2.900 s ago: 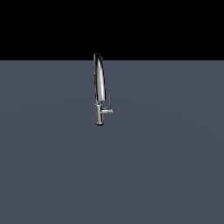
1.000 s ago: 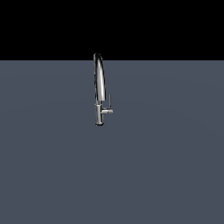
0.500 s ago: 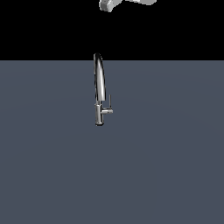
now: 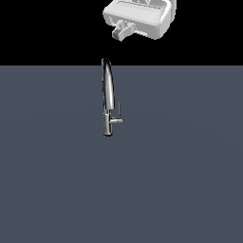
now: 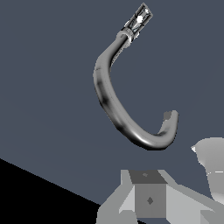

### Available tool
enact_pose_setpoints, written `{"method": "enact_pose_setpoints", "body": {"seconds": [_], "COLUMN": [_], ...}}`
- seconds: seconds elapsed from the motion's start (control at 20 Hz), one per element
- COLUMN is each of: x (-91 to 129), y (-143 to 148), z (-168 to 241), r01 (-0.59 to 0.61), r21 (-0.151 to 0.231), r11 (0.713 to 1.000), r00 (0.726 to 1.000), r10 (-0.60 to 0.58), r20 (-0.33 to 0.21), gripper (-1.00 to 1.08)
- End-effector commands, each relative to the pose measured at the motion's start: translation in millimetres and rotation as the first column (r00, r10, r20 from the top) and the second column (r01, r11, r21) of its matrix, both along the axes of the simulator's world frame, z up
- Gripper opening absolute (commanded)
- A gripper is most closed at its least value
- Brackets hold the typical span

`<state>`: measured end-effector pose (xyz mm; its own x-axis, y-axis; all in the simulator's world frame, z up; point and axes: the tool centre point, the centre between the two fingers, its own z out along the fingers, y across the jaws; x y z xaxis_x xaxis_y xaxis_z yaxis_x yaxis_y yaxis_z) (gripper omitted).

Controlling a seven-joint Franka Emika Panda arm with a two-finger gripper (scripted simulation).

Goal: Turn on the faucet by rotating a designated handle.

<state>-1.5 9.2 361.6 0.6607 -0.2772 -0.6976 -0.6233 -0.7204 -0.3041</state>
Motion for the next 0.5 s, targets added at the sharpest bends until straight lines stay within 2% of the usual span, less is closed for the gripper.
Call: {"method": "enact_pose_setpoints", "body": {"seconds": [0.0, 0.45], "x": [11.7, 49.5], "y": [-1.3, -5.5], "z": [-13.0, -65.9], "r01": [0.035, 0.178], "r21": [0.034, 0.144], "r11": [0.999, 0.973], "r00": [0.999, 0.967], "r10": [-0.034, -0.146], "r20": [-0.042, -0.209], "gripper": [-1.0, -1.0]}}
